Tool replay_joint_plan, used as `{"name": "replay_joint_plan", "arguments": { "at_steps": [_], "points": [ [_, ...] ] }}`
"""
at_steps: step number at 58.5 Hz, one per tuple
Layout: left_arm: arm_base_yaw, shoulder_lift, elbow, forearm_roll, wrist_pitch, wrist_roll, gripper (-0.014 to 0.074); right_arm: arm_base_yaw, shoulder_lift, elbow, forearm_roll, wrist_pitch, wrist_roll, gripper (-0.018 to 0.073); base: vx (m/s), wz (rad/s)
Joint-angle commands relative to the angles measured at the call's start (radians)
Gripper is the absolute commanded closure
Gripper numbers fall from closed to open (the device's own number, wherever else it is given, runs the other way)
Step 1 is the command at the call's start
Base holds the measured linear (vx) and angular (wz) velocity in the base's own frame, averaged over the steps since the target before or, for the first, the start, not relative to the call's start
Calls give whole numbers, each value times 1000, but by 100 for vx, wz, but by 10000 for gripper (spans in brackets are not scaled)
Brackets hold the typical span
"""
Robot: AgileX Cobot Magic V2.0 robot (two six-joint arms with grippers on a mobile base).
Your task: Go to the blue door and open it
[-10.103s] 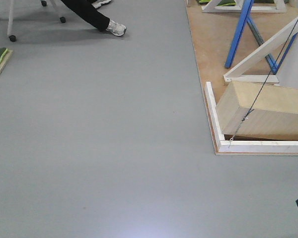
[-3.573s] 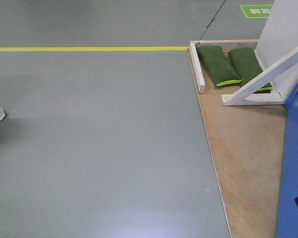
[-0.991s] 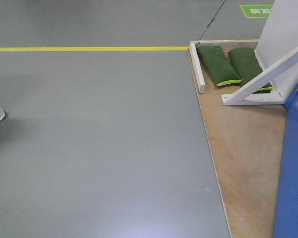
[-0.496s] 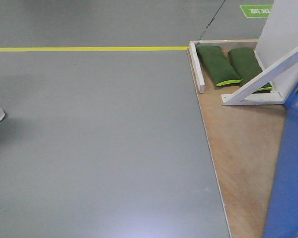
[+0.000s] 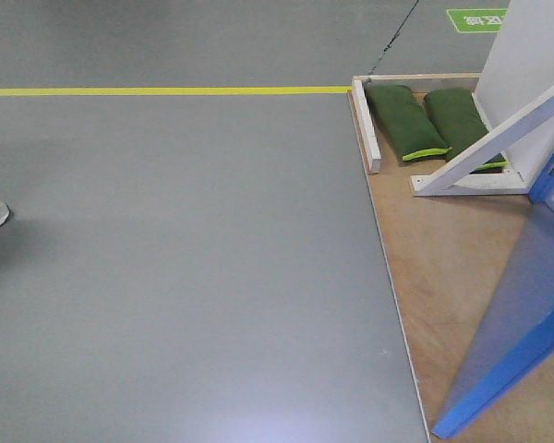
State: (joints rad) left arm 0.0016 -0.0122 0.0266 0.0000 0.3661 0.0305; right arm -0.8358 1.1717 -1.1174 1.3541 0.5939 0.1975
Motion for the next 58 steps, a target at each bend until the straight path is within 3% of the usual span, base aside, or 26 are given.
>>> {"name": "replay_joint_plan", "arguments": {
  "at_steps": [1,15,29,45,58],
  "points": [
    [2,-14,1,0,-78,-3,526,90,-13,-38,57,138,-2,567,0,0],
    [2,-14,1,0,-78,-3,526,262,65,-137,-100,-114,-2,567,0,0],
    [2,-14,1,0,-78,-3,526,378,200,-281,-211,-323,-2,567,0,0],
    [2,-14,1,0,-78,-3,526,496,300,-392,-296,-344,-2,567,0,0],
    [2,-14,1,0,-79,-3,526,515,307,-396,-309,-297,-2,567,0,0]
  ]
}}
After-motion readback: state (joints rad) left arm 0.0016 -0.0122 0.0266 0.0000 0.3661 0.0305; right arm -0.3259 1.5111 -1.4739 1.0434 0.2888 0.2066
